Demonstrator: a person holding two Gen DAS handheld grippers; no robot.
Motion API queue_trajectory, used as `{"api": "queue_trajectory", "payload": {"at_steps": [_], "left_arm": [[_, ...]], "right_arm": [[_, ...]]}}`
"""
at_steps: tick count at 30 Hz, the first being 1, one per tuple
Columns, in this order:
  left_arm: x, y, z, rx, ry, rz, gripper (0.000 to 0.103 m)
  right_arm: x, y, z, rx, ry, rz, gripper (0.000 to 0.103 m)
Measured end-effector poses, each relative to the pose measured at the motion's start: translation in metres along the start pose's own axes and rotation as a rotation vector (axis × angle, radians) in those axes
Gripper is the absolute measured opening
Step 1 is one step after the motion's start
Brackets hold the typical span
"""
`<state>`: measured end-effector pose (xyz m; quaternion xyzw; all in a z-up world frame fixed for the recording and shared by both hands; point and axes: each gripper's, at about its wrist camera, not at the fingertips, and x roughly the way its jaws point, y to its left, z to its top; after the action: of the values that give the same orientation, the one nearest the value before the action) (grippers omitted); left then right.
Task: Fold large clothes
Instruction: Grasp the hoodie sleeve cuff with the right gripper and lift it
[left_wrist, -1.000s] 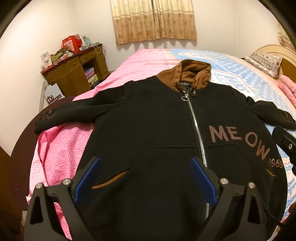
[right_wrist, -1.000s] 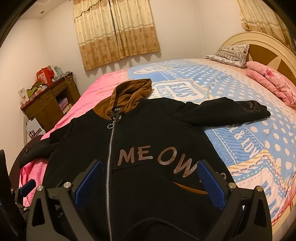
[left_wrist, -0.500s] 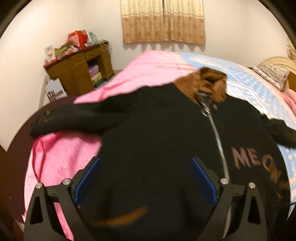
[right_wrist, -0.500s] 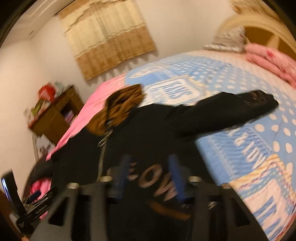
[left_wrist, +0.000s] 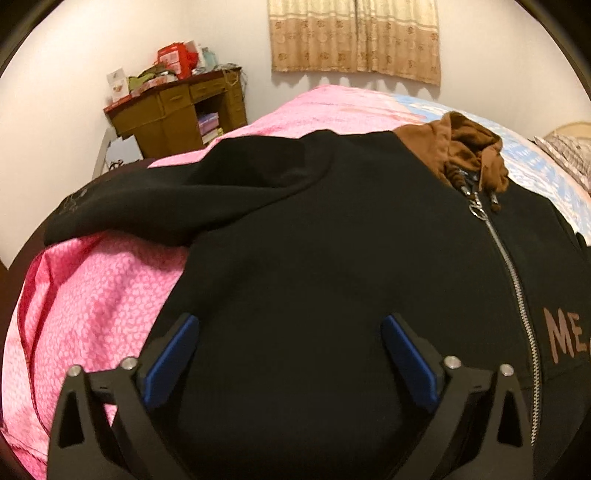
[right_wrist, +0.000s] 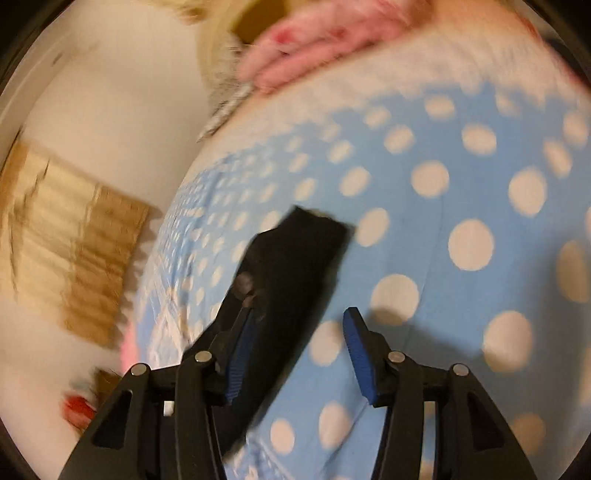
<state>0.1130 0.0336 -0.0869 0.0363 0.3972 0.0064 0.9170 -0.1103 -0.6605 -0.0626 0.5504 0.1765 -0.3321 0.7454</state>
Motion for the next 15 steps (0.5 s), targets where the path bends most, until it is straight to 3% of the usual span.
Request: {"api": "queue_trajectory", "payload": {"at_steps": [6, 9, 11, 15], "left_arm": [[0.005, 0.002, 0.002, -0.001, 0.027, -0.023, 0.103], [0.007, 0.007, 0.002, -0.023, 0.031, -0.053, 0.103], [0.007, 0.008, 0.001, -0.027, 0.031, -0.059, 0.103], [0.007, 0.009, 0.0, -0.03, 0.027, -0.067, 0.103]], "right_arm": [[0.037, 0.019, 0.011, -0.073, -0.024, 0.028, 0.059], [0.05, 0.031, 0.012, -0.166, -0.021, -0.026, 0.056], [0.054, 0.041, 0.009, -0.294, -0.012, -0.126, 0.028], [0.033, 0.054, 0.011, -0.315, -0.052, -0.13, 0.02]]}}
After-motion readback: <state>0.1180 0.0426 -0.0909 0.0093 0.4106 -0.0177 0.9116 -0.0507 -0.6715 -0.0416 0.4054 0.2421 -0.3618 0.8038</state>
